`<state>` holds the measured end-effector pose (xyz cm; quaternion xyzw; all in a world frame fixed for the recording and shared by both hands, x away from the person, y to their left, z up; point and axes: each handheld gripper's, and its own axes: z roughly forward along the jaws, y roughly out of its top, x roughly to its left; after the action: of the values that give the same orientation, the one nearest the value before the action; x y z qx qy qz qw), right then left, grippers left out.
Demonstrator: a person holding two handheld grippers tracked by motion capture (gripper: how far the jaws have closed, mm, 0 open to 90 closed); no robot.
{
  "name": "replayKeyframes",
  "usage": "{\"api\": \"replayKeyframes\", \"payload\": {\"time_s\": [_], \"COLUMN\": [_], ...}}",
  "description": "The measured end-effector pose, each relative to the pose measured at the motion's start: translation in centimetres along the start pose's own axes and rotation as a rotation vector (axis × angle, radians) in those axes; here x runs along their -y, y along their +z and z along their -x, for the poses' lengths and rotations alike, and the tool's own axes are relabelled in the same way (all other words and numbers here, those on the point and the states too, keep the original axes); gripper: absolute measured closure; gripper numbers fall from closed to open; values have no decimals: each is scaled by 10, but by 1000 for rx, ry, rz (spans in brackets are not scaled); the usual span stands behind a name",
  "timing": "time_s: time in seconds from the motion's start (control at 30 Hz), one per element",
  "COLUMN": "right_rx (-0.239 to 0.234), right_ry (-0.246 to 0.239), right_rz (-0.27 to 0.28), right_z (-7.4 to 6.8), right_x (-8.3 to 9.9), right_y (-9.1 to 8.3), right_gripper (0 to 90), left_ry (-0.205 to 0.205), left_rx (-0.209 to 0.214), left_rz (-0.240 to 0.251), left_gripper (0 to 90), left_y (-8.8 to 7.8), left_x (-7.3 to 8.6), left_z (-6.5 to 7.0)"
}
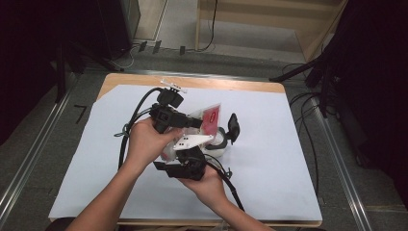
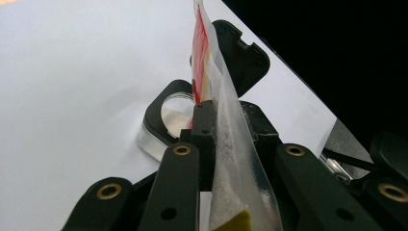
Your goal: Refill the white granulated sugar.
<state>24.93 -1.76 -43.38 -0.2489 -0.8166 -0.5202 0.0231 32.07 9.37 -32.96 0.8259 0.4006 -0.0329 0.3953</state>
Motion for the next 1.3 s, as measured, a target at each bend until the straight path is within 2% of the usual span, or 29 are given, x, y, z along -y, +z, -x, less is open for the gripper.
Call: {"api": "replayKeyframes", "payload": {"time_s": [0.67, 0.83, 1.3], "right_rx": [-14, -19, -16], "right_ry": [-21, -25, -28], "right_rz": [-4, -4, -11], "right_z": [-1, -1, 2], "right_x": [-2, -2, -1], "right_y": [6, 7, 8], "right_gripper": [632, 632, 632], "left_ry": [-14, -7, -5], "left_rx": [-25, -37, -35], "left_rz": [22, 26, 28], "left_gripper": [787, 787, 790], "left_y": [-6, -8, -4], "left_x": [5, 7, 8], "left_z": [-1, 1, 0]}}
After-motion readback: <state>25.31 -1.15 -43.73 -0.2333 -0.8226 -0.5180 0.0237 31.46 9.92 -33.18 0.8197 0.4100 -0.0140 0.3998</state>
